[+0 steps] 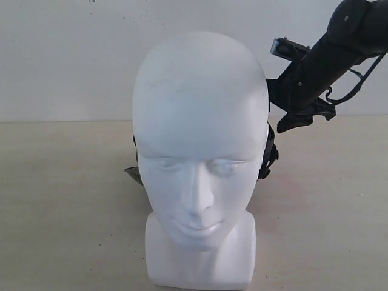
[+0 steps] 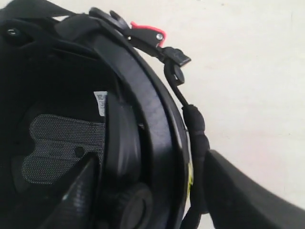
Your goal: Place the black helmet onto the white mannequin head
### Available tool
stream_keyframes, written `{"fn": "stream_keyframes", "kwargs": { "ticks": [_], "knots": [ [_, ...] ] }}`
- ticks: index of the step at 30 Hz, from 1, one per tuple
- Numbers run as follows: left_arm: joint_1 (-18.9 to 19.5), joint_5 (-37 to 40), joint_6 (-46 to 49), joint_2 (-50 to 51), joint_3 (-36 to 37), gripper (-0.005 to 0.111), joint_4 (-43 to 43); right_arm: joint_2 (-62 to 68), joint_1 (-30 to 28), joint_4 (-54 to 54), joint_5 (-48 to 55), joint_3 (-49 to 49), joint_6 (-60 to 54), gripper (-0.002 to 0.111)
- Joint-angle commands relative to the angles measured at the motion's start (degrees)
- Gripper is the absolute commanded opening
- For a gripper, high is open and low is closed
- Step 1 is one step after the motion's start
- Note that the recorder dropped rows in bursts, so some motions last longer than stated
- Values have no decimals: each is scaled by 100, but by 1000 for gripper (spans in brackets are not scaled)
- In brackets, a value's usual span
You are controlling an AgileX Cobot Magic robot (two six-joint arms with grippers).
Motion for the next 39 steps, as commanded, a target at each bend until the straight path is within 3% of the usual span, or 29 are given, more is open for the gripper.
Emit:
{"fn": "stream_keyframes", "kwargs": {
  "ticks": [1, 5, 7, 10, 19, 28, 39],
  "knots": [
    [2, -4, 17, -15, 18, 4, -28, 136, 4, -46, -18, -52, 0, 59],
    [2, -4, 17, -15, 18, 4, -28, 212, 4, -23, -35, -52, 0, 51],
    [2, -4, 17, -15, 18, 4, -28, 212, 4, -35, -24, -52, 0, 35],
    [2, -4, 17, -15, 18, 4, -28, 200, 4, -80, -38, -52, 0, 1],
    [2, -4, 17, -15, 18, 4, -28, 166, -115, -356, 268, -63, 0, 0],
    [2, -4, 17, -15, 18, 4, -28, -291, -668, -751, 368, -63, 78, 0],
    [2, -4, 17, -15, 18, 4, -28, -594, -1227, -1224, 677, -63, -1231, 0]
  ]
}}
